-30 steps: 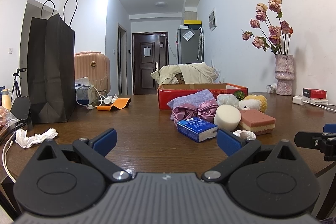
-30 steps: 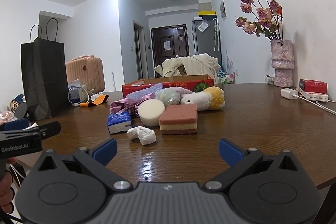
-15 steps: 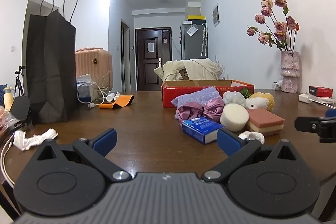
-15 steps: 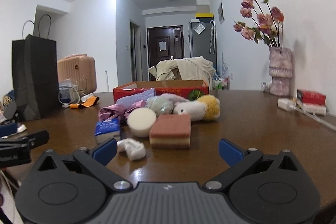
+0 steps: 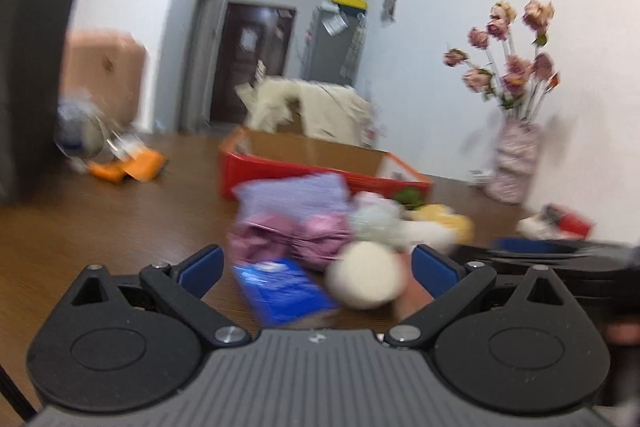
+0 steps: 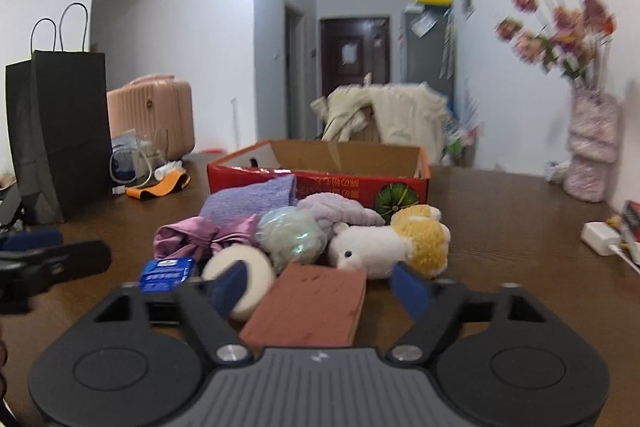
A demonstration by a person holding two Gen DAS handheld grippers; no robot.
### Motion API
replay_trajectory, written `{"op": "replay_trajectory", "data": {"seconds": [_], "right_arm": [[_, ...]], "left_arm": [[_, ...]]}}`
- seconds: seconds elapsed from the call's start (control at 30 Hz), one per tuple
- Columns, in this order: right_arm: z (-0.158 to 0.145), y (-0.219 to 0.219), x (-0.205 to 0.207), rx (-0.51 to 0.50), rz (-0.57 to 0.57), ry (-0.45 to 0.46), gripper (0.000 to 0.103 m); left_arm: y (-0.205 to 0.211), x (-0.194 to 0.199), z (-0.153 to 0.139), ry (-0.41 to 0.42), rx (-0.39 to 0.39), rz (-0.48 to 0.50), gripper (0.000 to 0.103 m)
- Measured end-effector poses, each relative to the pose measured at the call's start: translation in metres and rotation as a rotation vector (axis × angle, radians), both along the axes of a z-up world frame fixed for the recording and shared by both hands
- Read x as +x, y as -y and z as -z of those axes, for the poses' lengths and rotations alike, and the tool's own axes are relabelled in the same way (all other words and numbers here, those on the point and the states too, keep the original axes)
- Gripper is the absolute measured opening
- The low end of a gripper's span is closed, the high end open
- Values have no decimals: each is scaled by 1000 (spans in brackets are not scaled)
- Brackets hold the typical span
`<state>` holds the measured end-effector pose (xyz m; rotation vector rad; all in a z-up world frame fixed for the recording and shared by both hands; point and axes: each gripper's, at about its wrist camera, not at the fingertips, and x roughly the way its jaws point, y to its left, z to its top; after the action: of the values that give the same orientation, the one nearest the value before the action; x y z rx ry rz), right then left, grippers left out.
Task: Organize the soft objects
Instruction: 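Close both grippers together on the pink layered sponge block, then carry the pink sponge into the red cardboard box and open both grippers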
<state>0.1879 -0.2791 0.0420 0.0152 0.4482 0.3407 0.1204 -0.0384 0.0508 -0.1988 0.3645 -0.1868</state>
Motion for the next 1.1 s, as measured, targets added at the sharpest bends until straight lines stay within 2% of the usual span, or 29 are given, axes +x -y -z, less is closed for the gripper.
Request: {"op": "replay_trajectory", "data": {"seconds": [0.03,0.07,0.13,0.17,0.23,0.33,0.43,0.5,0.57,0.67,0.77,0.93,1.03,1.1], "right_arm": [[0,5,13,11,-32,-27,46],[0,10,28,13,-67,-67,39],[2,16,52,19,-130,-112,35],[3,19,64,27,-158,-139,33],[6,17,81,17,-208,-179,33],[16,16,103,21,-271,-235,33],[25,28,110,75,-303,-282,30],[22,40,97,66,-266,-305,27],[23,59,75,90,-211,-333,26],[28,83,34,194,-162,-387,26],[33,97,2,288,-110,-380,28],[33,111,-18,355,-64,-344,33],[34,111,-20,368,-66,-355,42],[37,106,-20,373,-72,-371,42]], "left_arm": [[6,5,-2,-43,-47,20,87],[11,11,-3,-90,-92,50,83],[24,25,-2,-203,-171,108,66],[31,31,1,-253,-202,125,62],[46,44,9,-336,-240,139,49],[66,58,23,-409,-243,137,41],[73,71,38,-465,-258,121,39],[70,74,43,-480,-265,104,38],[65,75,43,-466,-271,75,37],[57,79,44,-464,-300,49,34],[54,84,45,-474,-343,70,35],[54,77,33,-459,-289,146,49],[54,68,32,-457,-265,160,50],[55,68,35,-482,-260,163,50]]}}
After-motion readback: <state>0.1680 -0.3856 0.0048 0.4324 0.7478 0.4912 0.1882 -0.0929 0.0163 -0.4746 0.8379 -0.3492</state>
